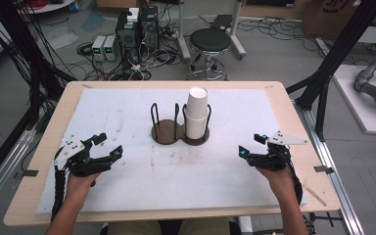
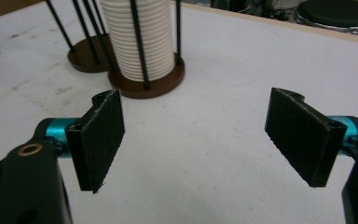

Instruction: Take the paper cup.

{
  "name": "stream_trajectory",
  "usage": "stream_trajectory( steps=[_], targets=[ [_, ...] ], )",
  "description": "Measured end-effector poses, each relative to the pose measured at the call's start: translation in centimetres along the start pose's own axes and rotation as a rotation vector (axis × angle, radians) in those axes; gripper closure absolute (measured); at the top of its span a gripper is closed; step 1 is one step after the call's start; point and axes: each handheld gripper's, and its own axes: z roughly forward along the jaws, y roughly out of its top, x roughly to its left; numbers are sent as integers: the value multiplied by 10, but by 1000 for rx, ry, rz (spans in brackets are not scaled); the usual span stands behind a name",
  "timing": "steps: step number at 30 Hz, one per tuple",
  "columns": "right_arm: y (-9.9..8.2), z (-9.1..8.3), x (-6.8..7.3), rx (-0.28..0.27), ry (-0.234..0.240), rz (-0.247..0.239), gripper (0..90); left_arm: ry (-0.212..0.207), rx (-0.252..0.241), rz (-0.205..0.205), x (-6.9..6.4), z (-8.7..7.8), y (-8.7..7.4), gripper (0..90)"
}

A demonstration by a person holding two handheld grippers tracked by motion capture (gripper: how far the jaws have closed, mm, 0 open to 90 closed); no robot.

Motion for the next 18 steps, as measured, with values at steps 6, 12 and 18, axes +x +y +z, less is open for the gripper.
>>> stream_trajectory(
  steps=[6, 12, 18],
  targets=[
    [27, 10, 4, -2, 41, -42, 202, -2, 4, 7, -2, 1, 0, 166],
    [64, 24, 6, -5, 70, -85, 202, 2, 9, 6, -2, 1, -1, 166],
    [100, 40, 10, 0, 108, -100, 203, 6, 23, -13, -3, 0, -5, 166]
  ],
)
